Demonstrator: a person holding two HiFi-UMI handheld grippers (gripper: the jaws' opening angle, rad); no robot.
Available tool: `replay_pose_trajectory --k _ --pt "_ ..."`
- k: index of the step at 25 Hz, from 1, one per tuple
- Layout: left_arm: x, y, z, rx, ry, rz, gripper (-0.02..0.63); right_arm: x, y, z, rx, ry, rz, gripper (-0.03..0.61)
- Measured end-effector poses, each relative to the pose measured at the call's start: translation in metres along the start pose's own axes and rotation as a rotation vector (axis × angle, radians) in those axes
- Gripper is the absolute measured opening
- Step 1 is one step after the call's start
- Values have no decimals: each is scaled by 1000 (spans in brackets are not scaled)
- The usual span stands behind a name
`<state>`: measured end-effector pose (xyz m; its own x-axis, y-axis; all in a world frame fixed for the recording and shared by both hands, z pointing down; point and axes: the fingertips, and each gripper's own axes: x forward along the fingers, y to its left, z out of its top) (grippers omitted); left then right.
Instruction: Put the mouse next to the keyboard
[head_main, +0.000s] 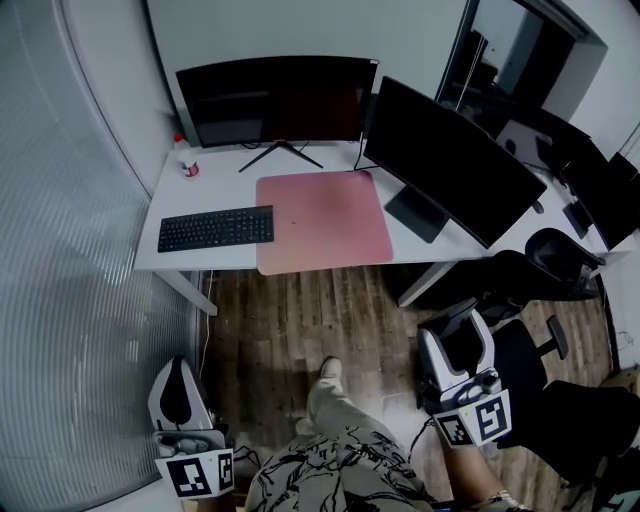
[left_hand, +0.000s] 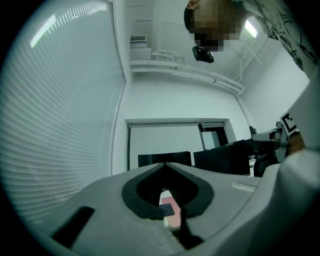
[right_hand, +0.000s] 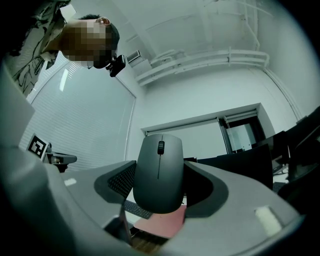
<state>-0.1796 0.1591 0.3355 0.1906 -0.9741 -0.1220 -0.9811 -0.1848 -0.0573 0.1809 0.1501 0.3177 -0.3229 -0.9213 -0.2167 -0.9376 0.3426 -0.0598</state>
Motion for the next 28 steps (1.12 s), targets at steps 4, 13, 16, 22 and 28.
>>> replay_pose_trajectory --k 4,13,16,22,28 --pt "17 8 4 6 -12 27 2 24 -7 -2 1 -15 17 304" --pt "62 23 0 23 -15 56 2 79 -24 -14 6 -21 36 304" --pt "77 26 -2 25 -9 59 2 95 -28 -19 6 -14 46 304" --pt "111 29 -7 24 -2 55 2 125 -42 -27 10 2 46 304" --pt "145 27 -7 24 -5 58 2 156 -59 -30 13 4 53 304"
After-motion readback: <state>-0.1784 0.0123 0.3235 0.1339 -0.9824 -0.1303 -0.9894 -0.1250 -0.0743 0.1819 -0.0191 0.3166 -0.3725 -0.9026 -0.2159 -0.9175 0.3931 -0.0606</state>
